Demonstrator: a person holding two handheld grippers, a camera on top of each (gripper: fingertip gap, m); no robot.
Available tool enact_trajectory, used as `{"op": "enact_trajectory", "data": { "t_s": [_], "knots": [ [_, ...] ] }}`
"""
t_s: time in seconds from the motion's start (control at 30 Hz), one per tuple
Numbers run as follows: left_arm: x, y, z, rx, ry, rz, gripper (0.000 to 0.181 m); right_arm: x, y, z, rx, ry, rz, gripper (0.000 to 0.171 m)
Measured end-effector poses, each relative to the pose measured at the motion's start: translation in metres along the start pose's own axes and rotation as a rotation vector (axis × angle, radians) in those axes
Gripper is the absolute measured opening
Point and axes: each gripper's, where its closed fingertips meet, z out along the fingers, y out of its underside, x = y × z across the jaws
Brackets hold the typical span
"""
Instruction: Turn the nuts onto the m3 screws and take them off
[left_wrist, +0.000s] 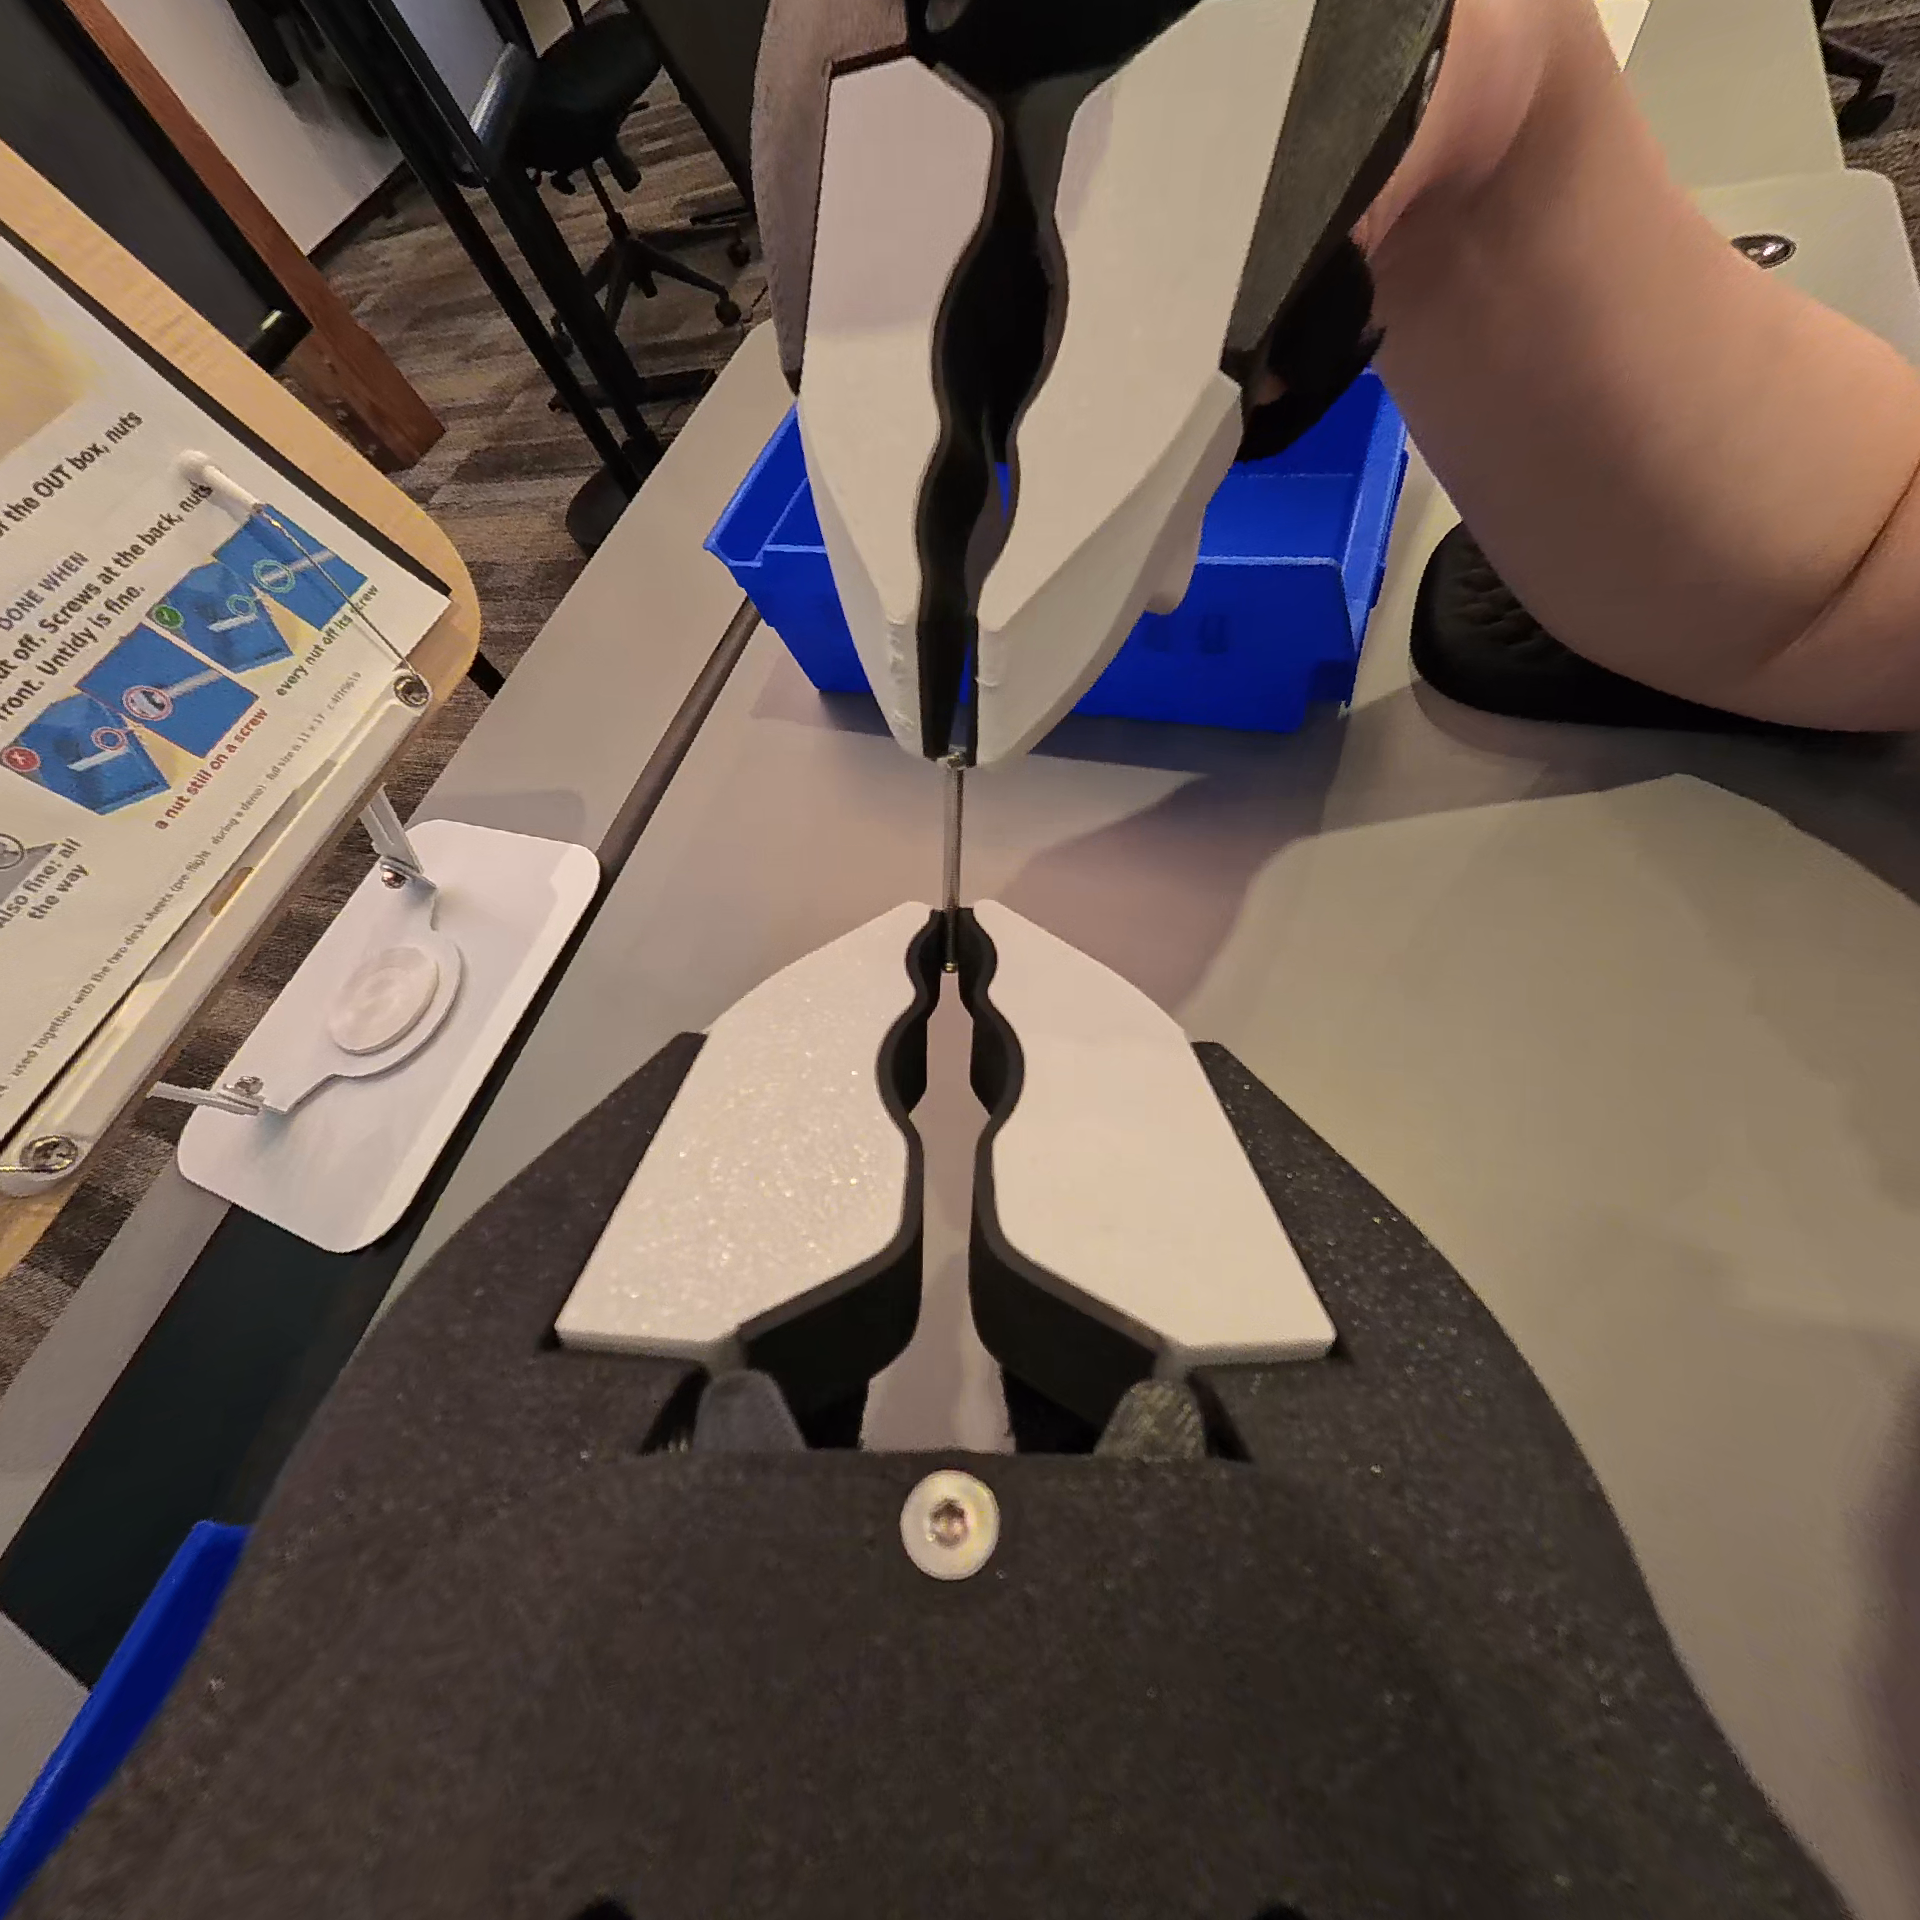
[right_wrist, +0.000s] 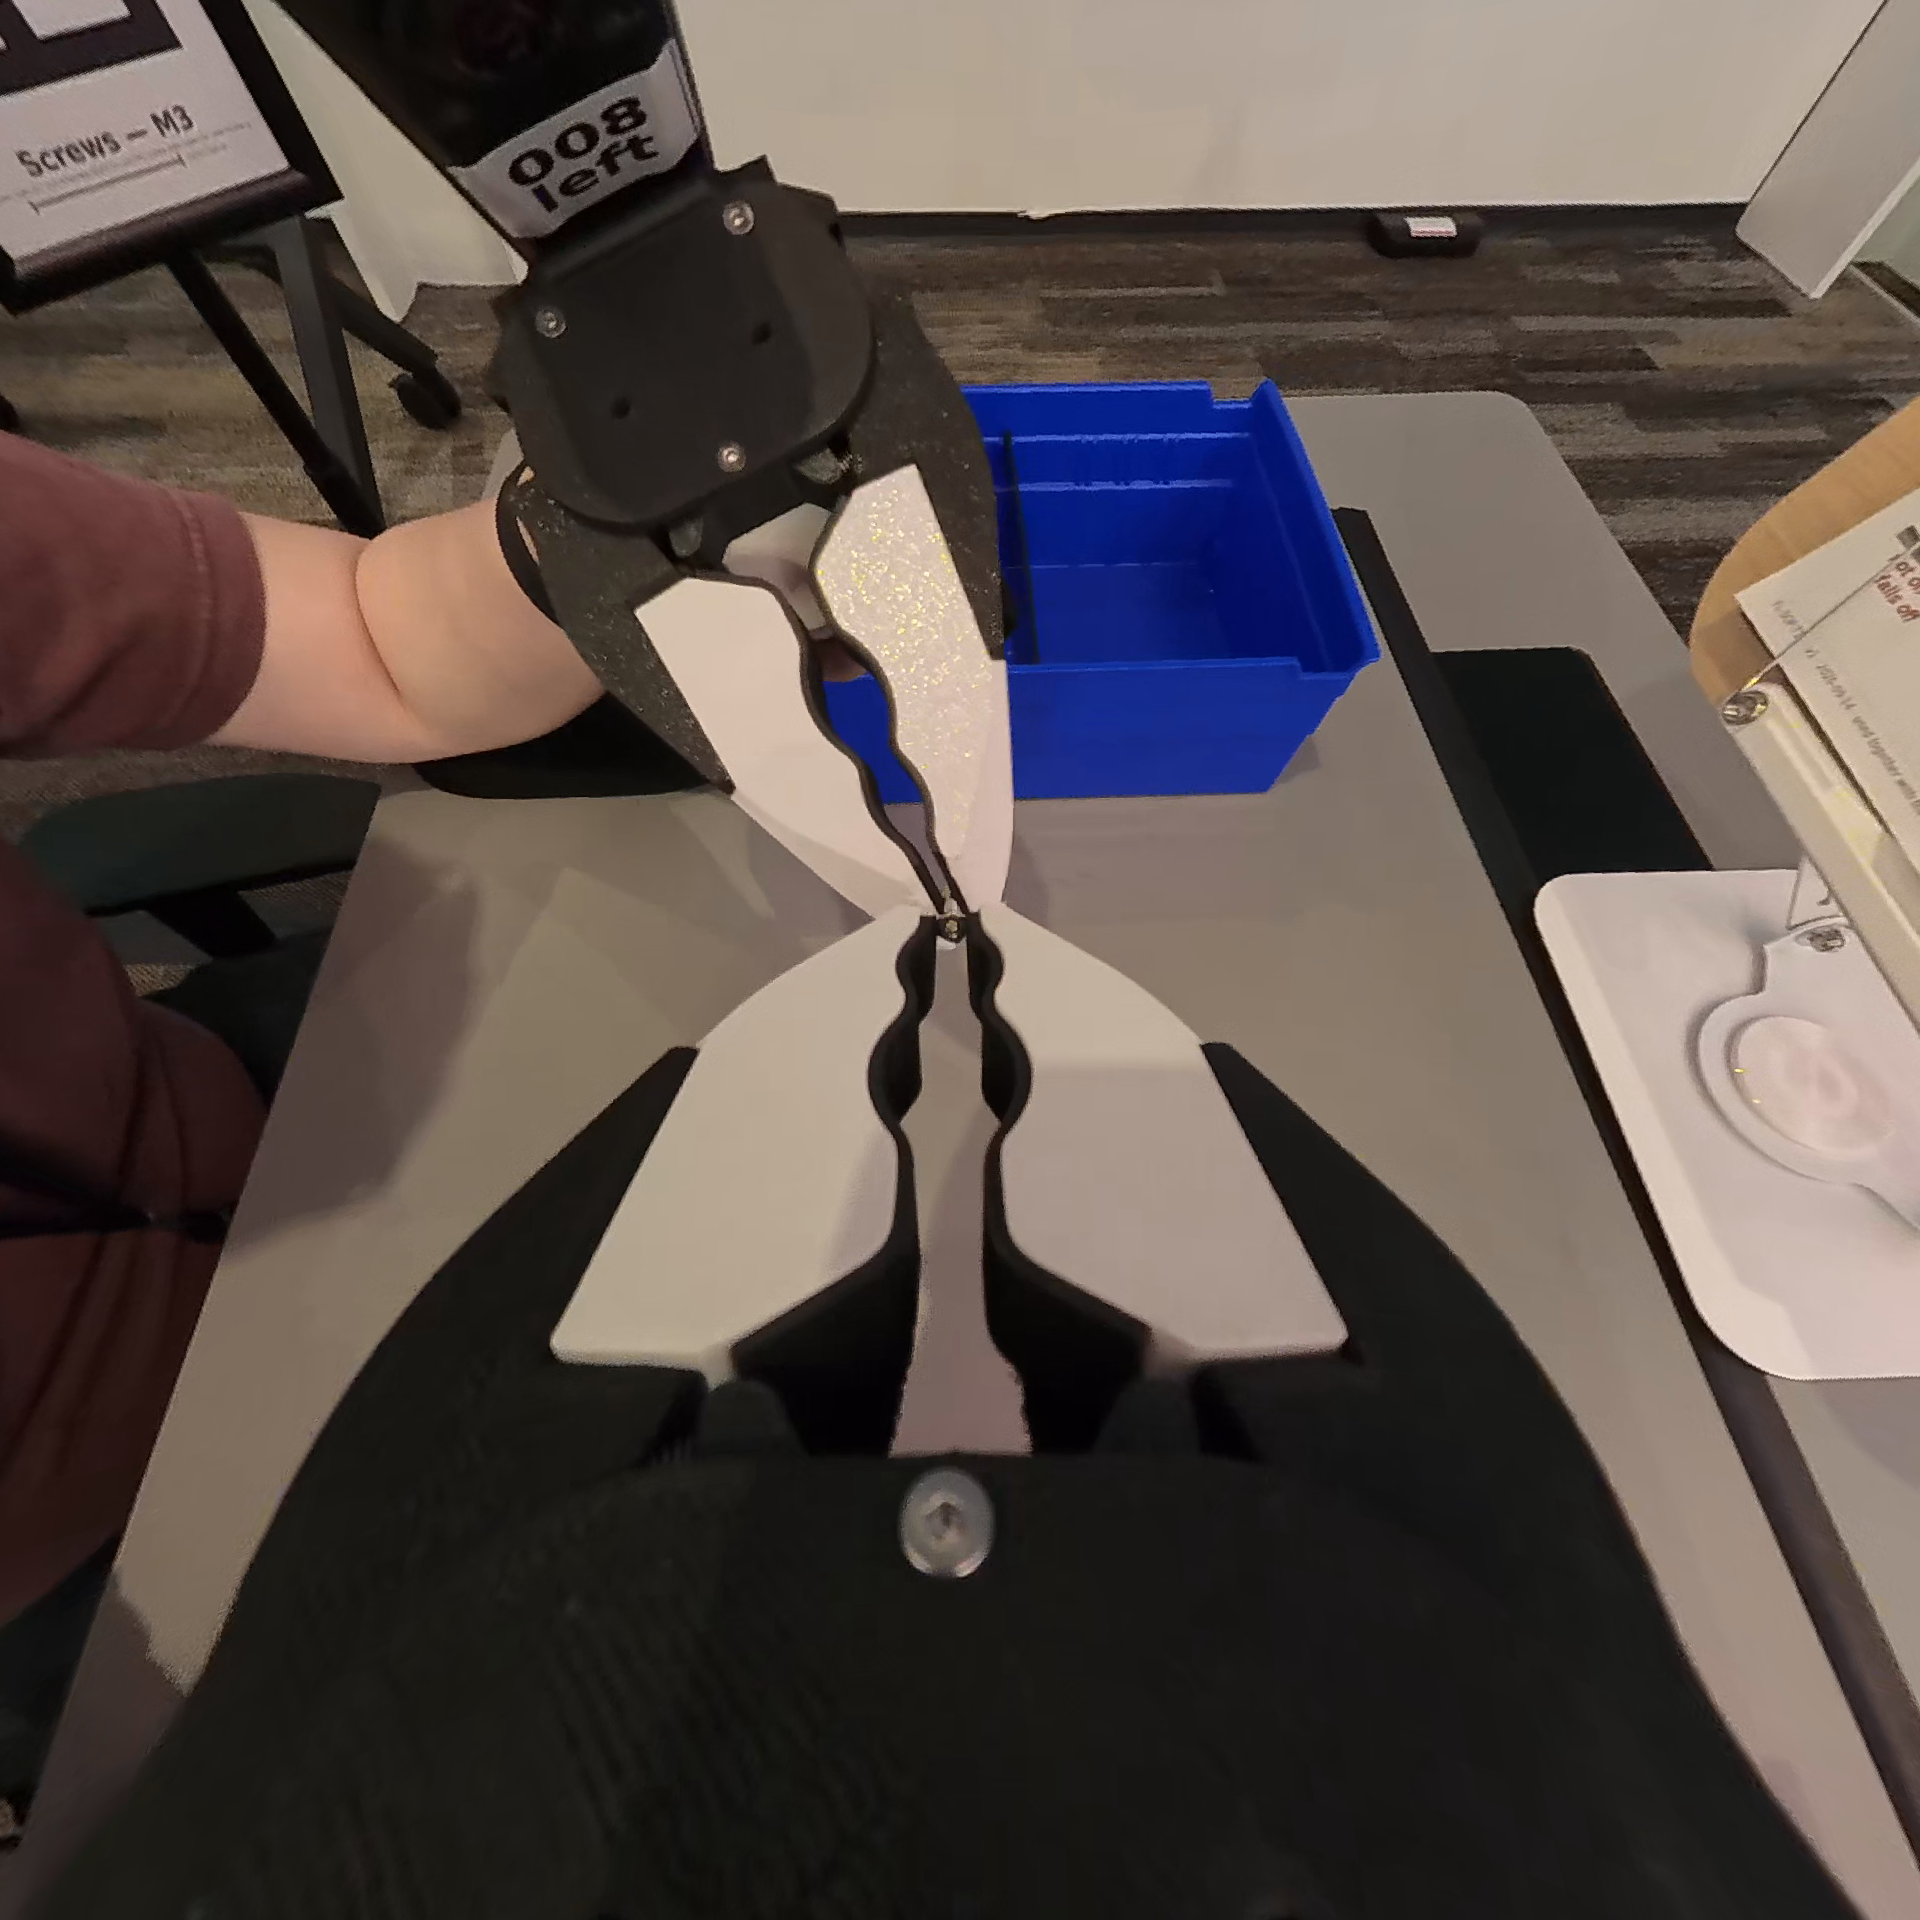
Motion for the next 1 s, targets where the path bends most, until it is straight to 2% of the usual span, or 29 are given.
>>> {"op": "enact_trajectory", "data": {
  "t_s": [0.37,0.53,0.7,0.83,1.0],
  "knots": [
    [-0.001,-0.005,-0.003,0.031,0.001,-0.005,0.002,-0.003,-0.002,-0.001,0.009,-0.005,-0.029,0.010],
    [0.000,-0.015,-0.009,0.094,0.008,-0.002,0.002,-0.004,-0.007,-0.006,0.038,0.006,-0.075,0.020],
    [0.007,-0.039,-0.022,0.259,0.044,0.015,0.002,-0.021,-0.034,-0.020,0.248,-0.049,-0.227,0.041],
    [0.019,-0.060,-0.035,0.420,0.123,0.001,0.002,-0.037,-0.057,-0.028,0.419,-0.100,-0.263,0.054],
    [0.017,-0.068,-0.043,0.513,0.155,-0.064,0.002,-0.049,-0.075,-0.028,0.569,-0.102,-0.276,0.071]
  ]
}}
